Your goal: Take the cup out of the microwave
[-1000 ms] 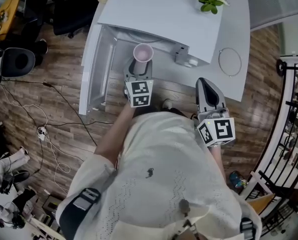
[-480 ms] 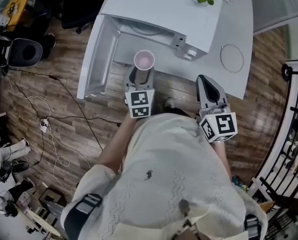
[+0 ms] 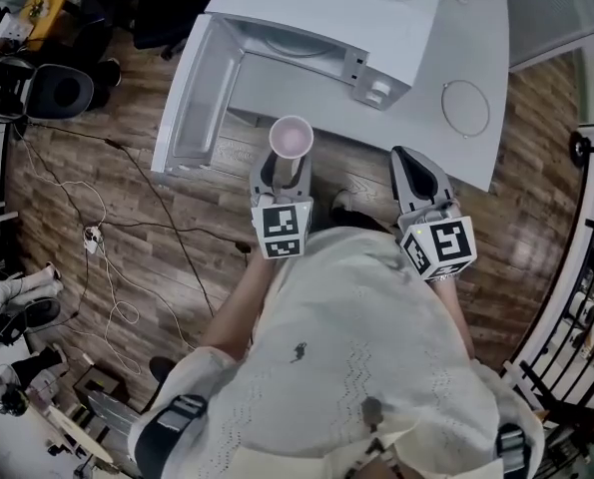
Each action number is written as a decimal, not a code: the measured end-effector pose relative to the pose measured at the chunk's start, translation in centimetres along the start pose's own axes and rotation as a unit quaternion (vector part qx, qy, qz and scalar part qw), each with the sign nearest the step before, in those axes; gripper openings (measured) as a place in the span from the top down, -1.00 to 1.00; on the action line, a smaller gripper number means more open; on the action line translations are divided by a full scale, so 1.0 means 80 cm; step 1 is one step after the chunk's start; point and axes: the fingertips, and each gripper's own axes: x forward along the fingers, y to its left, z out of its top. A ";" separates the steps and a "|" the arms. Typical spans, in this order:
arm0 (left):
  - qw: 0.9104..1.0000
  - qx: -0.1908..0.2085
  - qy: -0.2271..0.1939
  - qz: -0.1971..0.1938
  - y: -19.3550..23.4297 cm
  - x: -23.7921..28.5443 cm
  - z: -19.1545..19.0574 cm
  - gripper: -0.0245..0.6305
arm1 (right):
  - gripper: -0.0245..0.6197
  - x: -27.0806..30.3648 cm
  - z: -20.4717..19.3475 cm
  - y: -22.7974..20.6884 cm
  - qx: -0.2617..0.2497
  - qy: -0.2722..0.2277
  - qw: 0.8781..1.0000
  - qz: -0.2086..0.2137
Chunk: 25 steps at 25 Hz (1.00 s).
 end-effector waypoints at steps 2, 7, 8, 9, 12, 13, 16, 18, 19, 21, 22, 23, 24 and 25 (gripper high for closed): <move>1.000 -0.004 -0.003 0.001 -0.007 -0.011 0.001 0.20 | 0.90 -0.008 -0.003 0.002 -0.001 0.002 1.000 0.004; 1.000 -0.003 -0.017 0.009 -0.023 -0.033 0.007 0.20 | 0.90 -0.025 -0.010 0.007 -0.007 0.001 1.000 0.015; 1.000 -0.002 -0.019 0.010 -0.026 -0.037 0.008 0.20 | 0.90 -0.028 -0.011 0.007 -0.008 0.001 1.000 0.016; 1.000 -0.002 -0.021 0.010 -0.029 -0.041 0.009 0.20 | 0.90 -0.032 -0.011 0.008 -0.009 0.000 1.000 0.017; 1.000 -0.008 -0.027 0.015 -0.036 -0.052 0.011 0.20 | 0.90 -0.041 -0.012 0.009 -0.012 -0.004 1.000 0.019; 0.999 -0.010 -0.029 0.017 -0.038 -0.057 0.011 0.20 | 0.90 -0.045 -0.012 0.009 -0.012 -0.005 1.000 0.020; 0.999 -0.011 -0.032 0.025 -0.044 -0.070 0.014 0.20 | 0.90 -0.055 -0.009 0.009 -0.015 -0.012 1.000 0.022; 0.999 -0.008 -0.033 0.031 -0.047 -0.078 0.017 0.20 | 0.90 -0.062 -0.004 0.008 -0.017 -0.019 0.999 0.021; 0.999 -0.006 -0.035 0.033 -0.048 -0.082 0.019 0.20 | 0.90 -0.064 -0.002 0.008 -0.018 -0.022 0.999 0.021; 0.998 -0.005 -0.041 0.036 -0.049 -0.088 0.024 0.20 | 0.90 -0.068 0.003 0.008 -0.021 -0.029 0.999 0.023; 0.998 -0.007 -0.045 0.036 -0.050 -0.091 0.027 0.20 | 0.90 -0.070 0.006 0.007 -0.022 -0.032 0.999 0.023; 0.998 -0.009 -0.049 0.037 -0.051 -0.094 0.031 0.20 | 0.90 -0.072 0.008 0.007 -0.022 -0.036 0.999 0.024; 0.998 -0.010 -0.051 0.038 -0.052 -0.097 0.034 0.20 | 0.90 -0.075 0.012 0.007 -0.022 -0.039 0.999 0.023; 0.998 -0.009 -0.054 0.040 -0.052 -0.100 0.038 0.20 | 0.90 -0.077 0.015 0.007 -0.022 -0.043 0.999 0.024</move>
